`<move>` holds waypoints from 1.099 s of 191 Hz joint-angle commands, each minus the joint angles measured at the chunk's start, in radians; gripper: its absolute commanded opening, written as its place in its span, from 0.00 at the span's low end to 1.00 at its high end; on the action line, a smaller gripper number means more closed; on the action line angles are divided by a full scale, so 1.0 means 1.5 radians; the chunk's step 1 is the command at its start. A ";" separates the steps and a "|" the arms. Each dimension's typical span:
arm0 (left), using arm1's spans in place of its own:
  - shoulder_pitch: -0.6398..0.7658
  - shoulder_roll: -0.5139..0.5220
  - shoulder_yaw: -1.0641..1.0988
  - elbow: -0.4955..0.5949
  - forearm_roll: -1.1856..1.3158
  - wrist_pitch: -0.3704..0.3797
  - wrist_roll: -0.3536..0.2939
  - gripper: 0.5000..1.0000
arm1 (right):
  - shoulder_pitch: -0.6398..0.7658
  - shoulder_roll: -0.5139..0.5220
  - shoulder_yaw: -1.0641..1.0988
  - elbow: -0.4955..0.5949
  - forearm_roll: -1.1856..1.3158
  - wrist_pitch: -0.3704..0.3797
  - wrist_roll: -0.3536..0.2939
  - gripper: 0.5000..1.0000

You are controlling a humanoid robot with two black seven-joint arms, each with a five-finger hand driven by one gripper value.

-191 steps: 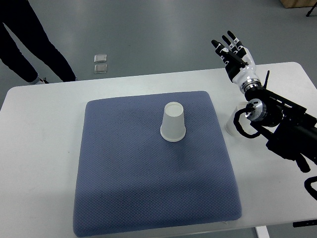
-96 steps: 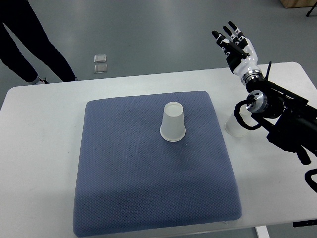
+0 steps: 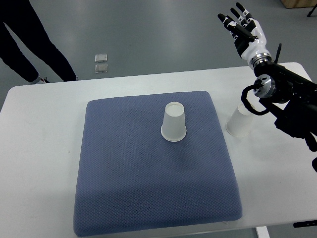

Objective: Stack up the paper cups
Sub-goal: 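Swing the right hand over and lower it toward the second paper cup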

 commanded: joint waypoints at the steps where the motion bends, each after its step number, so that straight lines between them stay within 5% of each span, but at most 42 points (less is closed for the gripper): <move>1: 0.000 0.000 0.000 0.000 0.000 0.000 0.000 1.00 | 0.027 -0.033 -0.001 0.001 0.001 0.000 -0.019 0.83; 78: 0.000 0.000 0.000 0.000 0.000 0.000 0.000 1.00 | 0.134 -0.132 -0.194 0.005 -0.091 0.025 -0.044 0.83; 129: 0.000 0.000 0.000 0.000 0.000 0.000 0.000 1.00 | 0.231 -0.161 -0.340 0.028 -0.252 0.116 -0.061 0.83; 190: 0.000 0.000 0.000 0.000 0.000 0.000 0.000 1.00 | 0.288 -0.218 -0.379 0.060 -0.565 0.283 -0.060 0.83; 210: 0.000 0.000 0.000 0.000 0.000 0.000 0.000 1.00 | 0.308 -0.253 -0.382 0.120 -0.655 0.341 -0.058 0.83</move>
